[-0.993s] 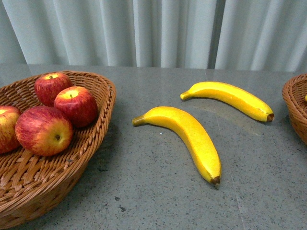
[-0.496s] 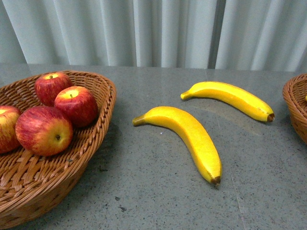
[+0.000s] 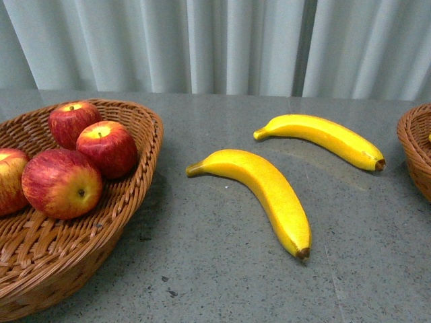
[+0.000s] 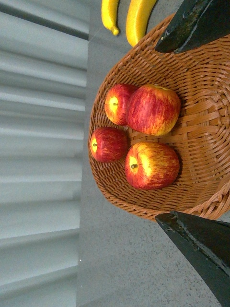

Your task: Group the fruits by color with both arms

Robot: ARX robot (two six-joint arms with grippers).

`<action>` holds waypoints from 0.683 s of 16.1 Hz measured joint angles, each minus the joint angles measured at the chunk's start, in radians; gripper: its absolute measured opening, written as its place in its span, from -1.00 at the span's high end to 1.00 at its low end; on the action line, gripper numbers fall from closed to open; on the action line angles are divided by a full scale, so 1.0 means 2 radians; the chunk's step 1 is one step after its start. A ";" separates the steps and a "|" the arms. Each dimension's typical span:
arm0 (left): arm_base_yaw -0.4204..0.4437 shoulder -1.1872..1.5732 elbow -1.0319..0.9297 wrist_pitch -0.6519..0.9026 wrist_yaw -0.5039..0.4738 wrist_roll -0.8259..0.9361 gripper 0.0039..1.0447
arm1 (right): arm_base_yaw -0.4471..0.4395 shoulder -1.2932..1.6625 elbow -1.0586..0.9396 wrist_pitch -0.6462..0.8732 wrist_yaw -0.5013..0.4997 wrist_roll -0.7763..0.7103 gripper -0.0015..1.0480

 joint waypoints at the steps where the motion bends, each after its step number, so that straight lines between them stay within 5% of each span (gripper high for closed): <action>1: 0.000 0.000 0.000 0.000 0.000 0.000 -0.88 | 0.000 0.000 0.000 0.000 0.000 0.000 -0.87; 8: 0.000 0.000 0.000 0.000 0.000 0.000 -0.88 | 0.000 0.000 0.000 0.000 0.000 0.000 -0.87; 11: 0.000 0.000 0.000 0.000 0.000 0.000 -0.88 | -0.004 0.097 0.003 0.153 -0.061 0.107 -0.87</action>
